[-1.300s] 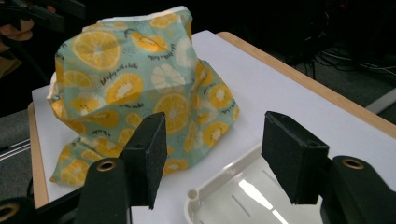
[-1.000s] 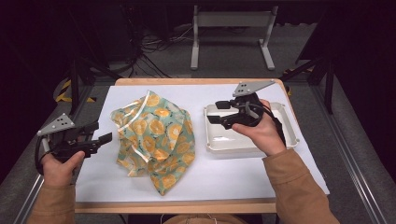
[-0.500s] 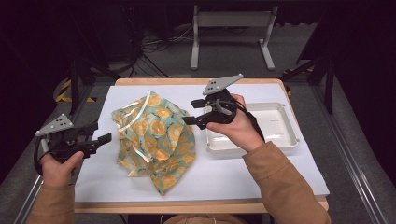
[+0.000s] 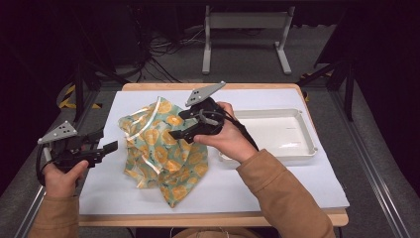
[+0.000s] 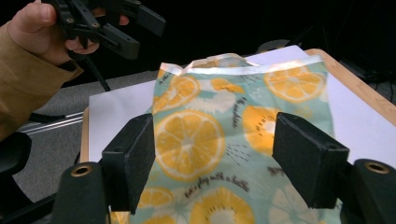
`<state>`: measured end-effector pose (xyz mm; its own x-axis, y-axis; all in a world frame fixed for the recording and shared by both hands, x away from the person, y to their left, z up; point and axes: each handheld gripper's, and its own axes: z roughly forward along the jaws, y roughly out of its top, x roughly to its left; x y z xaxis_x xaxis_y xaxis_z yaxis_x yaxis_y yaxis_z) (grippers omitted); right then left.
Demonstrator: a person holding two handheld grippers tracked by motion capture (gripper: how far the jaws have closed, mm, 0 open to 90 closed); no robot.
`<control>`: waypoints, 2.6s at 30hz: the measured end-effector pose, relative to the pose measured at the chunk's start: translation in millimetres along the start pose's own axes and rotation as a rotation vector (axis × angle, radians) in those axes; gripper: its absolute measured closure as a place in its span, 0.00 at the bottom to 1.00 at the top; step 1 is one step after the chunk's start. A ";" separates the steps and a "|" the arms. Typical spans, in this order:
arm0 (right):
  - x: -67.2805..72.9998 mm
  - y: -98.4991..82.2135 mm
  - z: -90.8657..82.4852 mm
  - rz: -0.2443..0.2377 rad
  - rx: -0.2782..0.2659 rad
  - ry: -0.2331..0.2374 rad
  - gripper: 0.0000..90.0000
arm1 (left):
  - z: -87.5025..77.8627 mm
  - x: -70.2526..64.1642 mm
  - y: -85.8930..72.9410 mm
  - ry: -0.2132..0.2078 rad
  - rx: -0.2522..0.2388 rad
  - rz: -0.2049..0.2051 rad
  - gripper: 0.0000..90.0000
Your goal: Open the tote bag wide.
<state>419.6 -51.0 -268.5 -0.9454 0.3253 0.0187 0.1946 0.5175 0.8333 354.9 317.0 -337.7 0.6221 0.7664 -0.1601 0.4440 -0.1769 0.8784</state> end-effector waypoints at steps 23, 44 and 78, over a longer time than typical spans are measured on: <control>16.0 5.5 51.1 -0.033 0.088 -0.040 0.24 | 2.5 -0.1 -0.7 -0.001 0.013 0.001 0.29; 12.9 3.2 53.3 -0.116 0.100 -0.198 0.67 | 4.1 -0.4 -0.9 0.001 0.016 0.006 0.29; 31.4 1.8 63.3 -0.044 0.255 -0.027 0.98 | 5.5 1.9 -3.7 0.005 0.025 -0.005 0.28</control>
<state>406.9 10.3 -301.4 -0.9478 0.3174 -0.0319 0.2163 0.7131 0.6669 357.9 315.8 -343.7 0.6164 0.7705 -0.1625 0.4633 -0.1880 0.8660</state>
